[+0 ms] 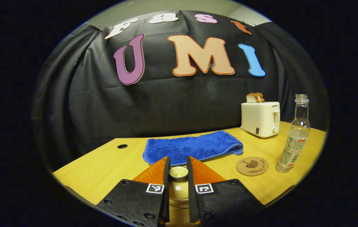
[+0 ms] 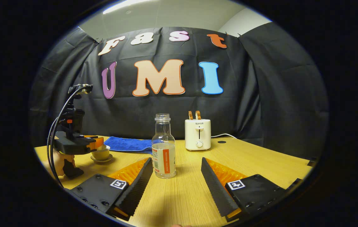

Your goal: Open the teacup lid with one hand, grasp the water bottle and pour water into the teacup with the other hand; after pouring, place the water bottle on the coaster and then close the teacup lid.

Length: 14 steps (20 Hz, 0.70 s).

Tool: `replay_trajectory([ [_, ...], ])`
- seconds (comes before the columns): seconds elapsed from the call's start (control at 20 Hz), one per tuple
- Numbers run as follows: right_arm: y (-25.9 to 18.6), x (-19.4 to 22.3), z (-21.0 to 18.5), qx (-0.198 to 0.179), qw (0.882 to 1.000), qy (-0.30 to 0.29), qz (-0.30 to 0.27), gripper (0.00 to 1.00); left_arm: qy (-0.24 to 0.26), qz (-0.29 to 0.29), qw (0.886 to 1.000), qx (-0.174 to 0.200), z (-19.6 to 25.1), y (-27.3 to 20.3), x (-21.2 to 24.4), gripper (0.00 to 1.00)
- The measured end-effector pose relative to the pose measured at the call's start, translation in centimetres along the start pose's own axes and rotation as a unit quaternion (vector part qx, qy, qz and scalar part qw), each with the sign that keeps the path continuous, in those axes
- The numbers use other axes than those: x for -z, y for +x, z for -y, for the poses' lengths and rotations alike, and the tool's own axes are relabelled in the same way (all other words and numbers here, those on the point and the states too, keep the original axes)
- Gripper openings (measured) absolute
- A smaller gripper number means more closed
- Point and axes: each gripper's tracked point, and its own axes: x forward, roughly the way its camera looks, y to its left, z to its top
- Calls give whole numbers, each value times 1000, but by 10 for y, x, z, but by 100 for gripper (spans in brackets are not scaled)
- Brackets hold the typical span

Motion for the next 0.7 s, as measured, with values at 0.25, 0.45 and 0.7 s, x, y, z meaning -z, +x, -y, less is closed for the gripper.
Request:
replay_trajectory([
  [0.25,4,0,-1,-3,1000,0,-1,95,-6,11,1000,12,-6,-23,-2,21],
  [0.45,16,1,-4,-4,1000,0,-1,100,-9,38,999,0,-31,-59,-6,21],
  [0.7,42,3,-18,-15,1000,1,-4,95,-35,37,998,-22,-59,-99,0,21],
])
